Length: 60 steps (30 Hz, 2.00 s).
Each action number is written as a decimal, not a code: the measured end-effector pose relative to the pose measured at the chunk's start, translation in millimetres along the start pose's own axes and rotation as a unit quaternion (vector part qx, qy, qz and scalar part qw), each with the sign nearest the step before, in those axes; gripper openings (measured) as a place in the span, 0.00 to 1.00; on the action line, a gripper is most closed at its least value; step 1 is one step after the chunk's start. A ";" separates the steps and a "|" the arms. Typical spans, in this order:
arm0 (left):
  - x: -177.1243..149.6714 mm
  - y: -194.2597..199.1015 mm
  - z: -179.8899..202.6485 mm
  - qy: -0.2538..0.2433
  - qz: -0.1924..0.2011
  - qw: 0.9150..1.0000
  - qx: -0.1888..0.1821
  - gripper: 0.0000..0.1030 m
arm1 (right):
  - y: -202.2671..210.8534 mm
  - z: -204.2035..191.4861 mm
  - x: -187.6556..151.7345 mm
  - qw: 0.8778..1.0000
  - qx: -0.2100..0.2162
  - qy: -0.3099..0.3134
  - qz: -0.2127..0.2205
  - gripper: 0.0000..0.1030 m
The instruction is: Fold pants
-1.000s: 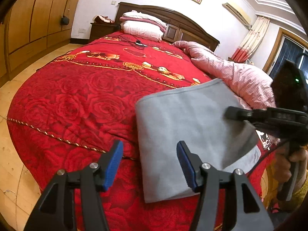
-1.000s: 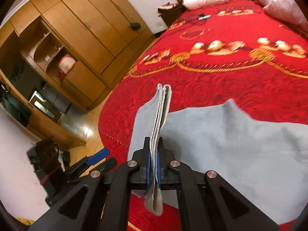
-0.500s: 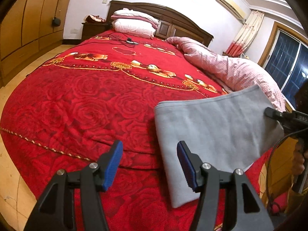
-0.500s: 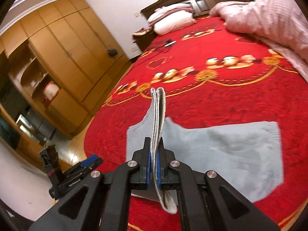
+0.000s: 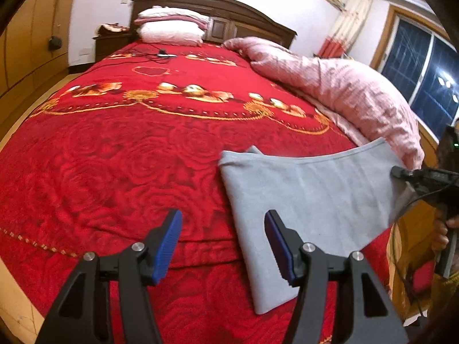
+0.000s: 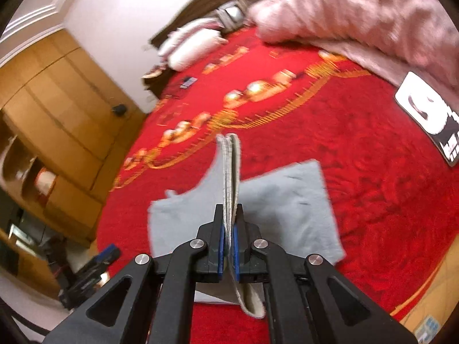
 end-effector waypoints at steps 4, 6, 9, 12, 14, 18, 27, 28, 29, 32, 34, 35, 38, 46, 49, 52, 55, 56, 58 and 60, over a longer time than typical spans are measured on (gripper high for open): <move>10.6 -20.9 12.6 -0.018 -0.015 1.000 -0.010 0.61 | -26.2 29.4 4.0 0.999 -0.037 -0.009 -0.011 0.06; 15.5 -32.2 18.0 -0.023 -0.021 0.999 -0.019 0.61 | -35.3 40.6 3.4 0.998 -0.060 -0.009 -0.013 0.06; 22.0 -48.3 26.4 -0.031 -0.030 0.999 -0.028 0.61 | -48.2 57.7 2.8 0.996 -0.087 -0.009 -0.017 0.11; 28.1 -62.5 34.6 -0.044 -0.034 0.998 -0.030 0.61 | -51.3 64.2 3.9 0.995 -0.091 -0.012 -0.026 0.11; 32.2 -69.2 38.9 -0.055 -0.037 0.997 -0.026 0.61 | -43.6 61.1 4.9 0.994 -0.103 -0.006 -0.024 0.14; 38.0 -74.9 46.7 -0.071 -0.031 0.997 -0.030 0.46 | -16.5 39.9 4.4 0.988 -0.144 0.057 0.026 0.16; 45.4 -114.3 43.2 -0.065 -0.059 0.996 -0.006 0.27 | -64.5 -1.6 1.1 0.976 -0.128 0.176 0.005 0.19; 45.0 -121.4 39.0 -0.061 -0.065 0.996 0.000 0.27 | -73.5 -0.2 3.7 0.973 -0.142 0.183 0.006 0.19; 44.2 -126.2 35.7 -0.057 -0.068 0.996 0.001 0.26 | -84.0 3.2 6.7 0.968 -0.162 0.191 0.008 0.19; 43.8 -135.0 27.2 -0.043 -0.066 0.997 -0.004 0.23 | -109.0 17.8 11.4 0.965 -0.171 0.198 -0.007 0.19; 44.7 -136.4 27.1 -0.048 -0.065 0.997 -0.001 0.23 | -110.5 23.3 13.3 0.968 -0.145 0.203 0.005 0.18; 44.7 -137.2 28.3 -0.056 -0.063 0.996 0.003 0.23 | -110.1 24.9 14.0 0.969 -0.139 0.202 0.006 0.18; 43.6 -137.5 32.1 -0.070 -0.060 0.996 0.012 0.23 | -108.1 29.9 13.8 0.972 -0.125 0.197 0.010 0.18; 46.8 -139.9 29.2 -0.058 -0.073 0.996 -0.003 0.23 | -108.6 26.4 18.5 0.975 -0.113 0.190 0.004 0.19; 48.5 -137.6 27.5 -0.049 -0.077 0.996 -0.012 0.23 | -99.7 21.2 21.7 0.978 -0.122 0.171 -0.006 0.21; 48.4 -128.6 23.7 -0.021 -0.079 0.996 -0.023 0.27 | -81.9 15.7 17.6 0.978 -0.125 0.166 0.003 0.35; 44.6 -111.5 24.7 -0.005 -0.075 0.997 -0.021 0.41 | -59.1 8.8 4.8 0.975 -0.124 0.184 0.012 0.39; 42.4 -105.0 26.2 -0.005 -0.072 0.997 -0.019 0.46 | -51.8 7.7 -1.4 0.974 -0.125 0.190 0.013 0.40; 36.0 -94.5 29.2 -0.006 -0.072 0.997 -0.016 0.48 | -42.2 9.3 -11.6 0.972 -0.130 0.193 0.011 0.40; 26.0 -83.7 31.8 -0.005 -0.075 0.997 -0.012 0.51 | -34.5 13.7 -22.2 0.972 -0.134 0.191 0.010 0.40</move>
Point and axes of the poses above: each gripper's, at about its wrist camera, not at the fingertips, and y roughly against the way its jaws point, z to its right, x to its top, the point moved 3 cm from there along -y, roughly the way its jaws point, and after that the axes turned 15 degrees about -y, right-handed, at the moved point
